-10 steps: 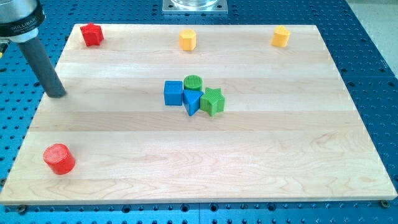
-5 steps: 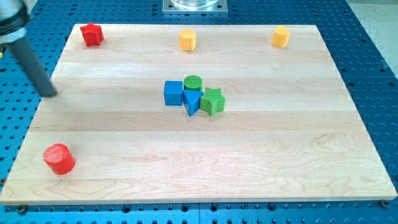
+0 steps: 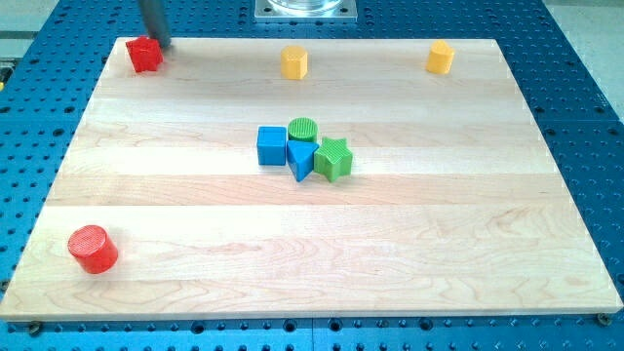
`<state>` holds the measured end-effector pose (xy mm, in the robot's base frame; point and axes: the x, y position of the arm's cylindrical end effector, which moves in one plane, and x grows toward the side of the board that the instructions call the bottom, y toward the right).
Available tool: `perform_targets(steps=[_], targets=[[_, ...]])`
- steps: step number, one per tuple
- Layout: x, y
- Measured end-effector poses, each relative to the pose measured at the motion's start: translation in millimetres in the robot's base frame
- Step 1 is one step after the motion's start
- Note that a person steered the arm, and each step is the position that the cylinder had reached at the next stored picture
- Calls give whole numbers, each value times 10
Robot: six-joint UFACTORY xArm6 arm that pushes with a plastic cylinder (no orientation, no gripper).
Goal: Put red blocks at the left center of the board
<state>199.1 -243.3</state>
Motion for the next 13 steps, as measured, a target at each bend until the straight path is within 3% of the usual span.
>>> perform_targets(steps=[1,3,4,5,6,7,8,9,10,13], targets=[[150,-108],[1027,192],[488,405],[841,-62],[1649,197],[1893,339],[1794,724],[2978,998],[3811,749],[3811,246]])
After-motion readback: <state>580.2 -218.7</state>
